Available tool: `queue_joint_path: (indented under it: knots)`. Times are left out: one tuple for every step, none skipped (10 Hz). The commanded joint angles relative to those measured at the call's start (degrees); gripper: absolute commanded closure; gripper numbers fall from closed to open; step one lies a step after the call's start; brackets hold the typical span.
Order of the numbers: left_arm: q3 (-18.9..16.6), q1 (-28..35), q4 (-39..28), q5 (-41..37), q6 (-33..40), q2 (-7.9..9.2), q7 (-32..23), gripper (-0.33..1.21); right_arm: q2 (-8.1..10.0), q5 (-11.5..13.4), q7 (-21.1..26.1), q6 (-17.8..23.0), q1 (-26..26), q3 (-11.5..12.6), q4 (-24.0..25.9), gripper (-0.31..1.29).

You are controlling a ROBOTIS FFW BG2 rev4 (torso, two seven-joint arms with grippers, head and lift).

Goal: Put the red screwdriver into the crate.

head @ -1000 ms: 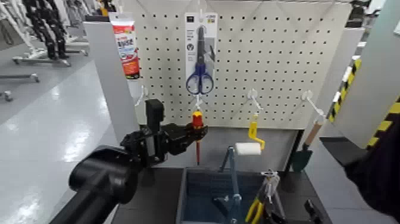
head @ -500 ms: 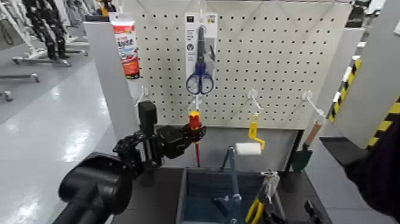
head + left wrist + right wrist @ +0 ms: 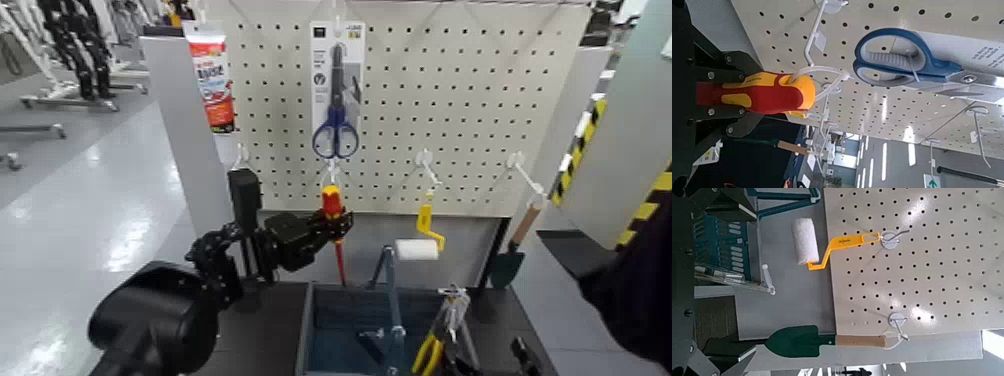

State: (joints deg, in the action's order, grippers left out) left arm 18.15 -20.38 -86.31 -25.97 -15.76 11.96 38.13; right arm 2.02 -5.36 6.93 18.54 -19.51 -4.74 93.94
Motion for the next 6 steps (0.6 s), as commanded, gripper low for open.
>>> queue_joint_path:
  knots:
    - [-0.22,2.53,-2.98,-1.89,-3.75,0.17,-1.12,1.15,-0.09,0.00,0.01,0.09,-0.09,0.09,0.02,0.13]
    - [-0.57,3.76,-3.77,-2.42,-4.81,0.17,-1.48,1.15,-0.09,0.00,0.01,0.09,-0.09,0.09,0.02,0.13]
    - [-0.57,4.73,-3.77,-3.38,-4.72,0.26,-1.83,1.15,-0.09,0.00,0.01,0.09,-0.18,0.09,0.02,0.13]
    - [-0.40,5.26,-2.98,-4.00,-4.54,0.26,-1.92,1.15,-0.09,0.00,-0.08,0.09,-0.18,0.09,0.02,0.13]
    - [-0.05,5.43,-2.02,-4.44,-4.37,0.26,-1.92,1.15,-0.09,0.00,-0.08,0.09,-0.09,0.00,0.02,0.13]
    - [0.92,5.43,-0.17,-5.41,-3.14,0.26,-1.83,1.15,-0.09,0.00,-0.08,0.09,-0.09,0.00,0.02,0.13]
